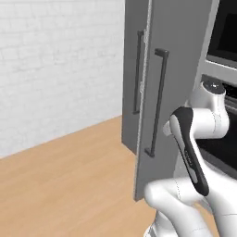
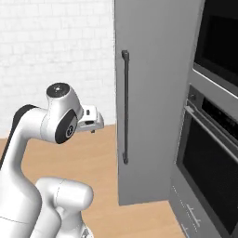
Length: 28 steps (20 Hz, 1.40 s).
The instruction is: Place one lime and one chicken drumstick in each tupperware on the nearby counter, to pack two identical lunches.
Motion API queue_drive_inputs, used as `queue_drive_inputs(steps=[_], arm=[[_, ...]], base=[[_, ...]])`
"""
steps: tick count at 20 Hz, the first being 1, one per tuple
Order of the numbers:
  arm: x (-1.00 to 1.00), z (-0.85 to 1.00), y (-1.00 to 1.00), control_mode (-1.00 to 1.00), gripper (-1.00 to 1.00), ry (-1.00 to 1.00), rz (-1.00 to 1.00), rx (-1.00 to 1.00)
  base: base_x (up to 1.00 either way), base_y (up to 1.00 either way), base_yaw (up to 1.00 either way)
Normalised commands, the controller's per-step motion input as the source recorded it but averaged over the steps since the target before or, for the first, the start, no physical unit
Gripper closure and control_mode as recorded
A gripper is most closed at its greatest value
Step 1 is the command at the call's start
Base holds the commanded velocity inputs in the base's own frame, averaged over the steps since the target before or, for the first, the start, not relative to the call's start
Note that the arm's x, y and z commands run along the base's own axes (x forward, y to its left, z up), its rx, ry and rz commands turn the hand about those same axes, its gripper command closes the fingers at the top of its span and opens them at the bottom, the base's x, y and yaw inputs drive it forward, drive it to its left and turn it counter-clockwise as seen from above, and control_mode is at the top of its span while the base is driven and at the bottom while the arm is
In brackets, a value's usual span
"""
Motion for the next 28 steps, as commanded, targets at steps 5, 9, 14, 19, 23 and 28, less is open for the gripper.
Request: queue_drive_inputs(steps=[5,9,14,19,23,28], arm=[[0.00,0.00,0.00,1.00,-1.00,0.00,0.00,0.00],[0.00,0.00,0.00,1.00,-1.00,0.00,0.00,0.00],[0.00,0.00,0.00,1.00,-1.00,0.00,0.00,0.00],[0.00,0.00,0.00,1.00,-1.00,0.00,0.00,0.00],[0.00,0.00,0.00,1.00,-1.00,0.00,0.00,0.00],[0.00,0.00,0.00,1.00,-1.00,0.00,0.00,0.00]], base=[[-0.12,0.67,0.81],[0.93,0.57,0.32],[1.00,0.16,0.09],[1.00,-0.03,0.00],[1.00,-0.28,-0.02],[0.91,-0.04,-0.48]])
